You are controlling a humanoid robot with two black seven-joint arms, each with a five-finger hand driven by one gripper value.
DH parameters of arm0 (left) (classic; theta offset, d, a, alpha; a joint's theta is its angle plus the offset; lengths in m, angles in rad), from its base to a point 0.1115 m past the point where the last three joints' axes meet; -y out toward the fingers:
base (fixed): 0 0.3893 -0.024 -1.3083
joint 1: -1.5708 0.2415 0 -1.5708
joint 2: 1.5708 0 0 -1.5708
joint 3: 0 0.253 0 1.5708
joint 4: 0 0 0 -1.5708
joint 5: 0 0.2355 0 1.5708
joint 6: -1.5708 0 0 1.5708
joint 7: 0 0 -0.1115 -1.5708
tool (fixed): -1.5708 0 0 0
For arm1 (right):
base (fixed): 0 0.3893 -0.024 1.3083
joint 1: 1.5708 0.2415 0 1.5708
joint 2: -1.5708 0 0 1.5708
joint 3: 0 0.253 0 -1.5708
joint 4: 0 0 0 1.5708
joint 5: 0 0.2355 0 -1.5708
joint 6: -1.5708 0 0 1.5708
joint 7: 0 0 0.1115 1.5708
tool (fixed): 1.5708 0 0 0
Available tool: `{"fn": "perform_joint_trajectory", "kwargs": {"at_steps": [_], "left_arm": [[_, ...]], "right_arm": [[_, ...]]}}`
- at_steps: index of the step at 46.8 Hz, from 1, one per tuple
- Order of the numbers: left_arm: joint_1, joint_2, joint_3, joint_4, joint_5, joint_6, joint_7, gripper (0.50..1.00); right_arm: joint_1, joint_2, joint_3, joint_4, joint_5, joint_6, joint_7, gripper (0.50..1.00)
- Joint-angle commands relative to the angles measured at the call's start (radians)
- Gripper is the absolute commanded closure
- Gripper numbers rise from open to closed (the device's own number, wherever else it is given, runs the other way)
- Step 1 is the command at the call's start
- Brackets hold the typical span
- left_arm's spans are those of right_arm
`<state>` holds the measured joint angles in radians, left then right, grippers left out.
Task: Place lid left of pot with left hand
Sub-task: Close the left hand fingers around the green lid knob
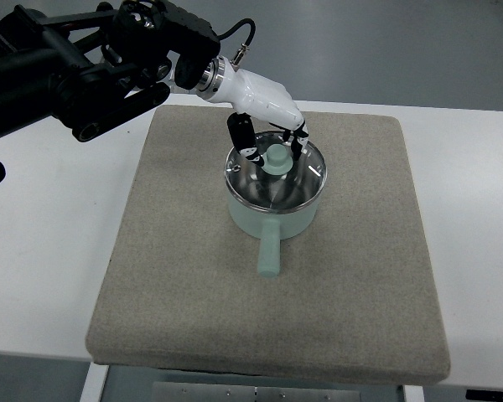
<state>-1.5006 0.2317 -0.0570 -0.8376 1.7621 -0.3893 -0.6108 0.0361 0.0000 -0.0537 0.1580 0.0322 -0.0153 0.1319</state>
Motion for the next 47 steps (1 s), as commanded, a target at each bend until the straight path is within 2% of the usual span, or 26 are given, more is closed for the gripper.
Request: {"fn": "perform_joint_trajectory", "kwargs": {"at_steps": [1,3,5,47], "left_arm": [[0.000,0.000,0.002,0.000,0.000,0.021,0.000,0.930],[0.002,0.000,0.002,0.000,0.005,0.036,0.000,0.954],[0.000,0.000,0.002,0.000,0.004,0.041,0.000,0.999],[-0.010,0.012,-0.003,-0.011,-0.003,0.033,0.000,1.000]], "right_arm": [[0.001,0.000,0.000,0.000,0.000,0.000,0.000,0.576],[0.001,0.000,0.000,0.000,0.000,0.000,0.000,0.576],[0.001,0.000,0.000,0.000,0.000,0.000,0.000,0.576],[0.001,0.000,0.000,0.000,0.000,0.000,0.000,0.576]]}}
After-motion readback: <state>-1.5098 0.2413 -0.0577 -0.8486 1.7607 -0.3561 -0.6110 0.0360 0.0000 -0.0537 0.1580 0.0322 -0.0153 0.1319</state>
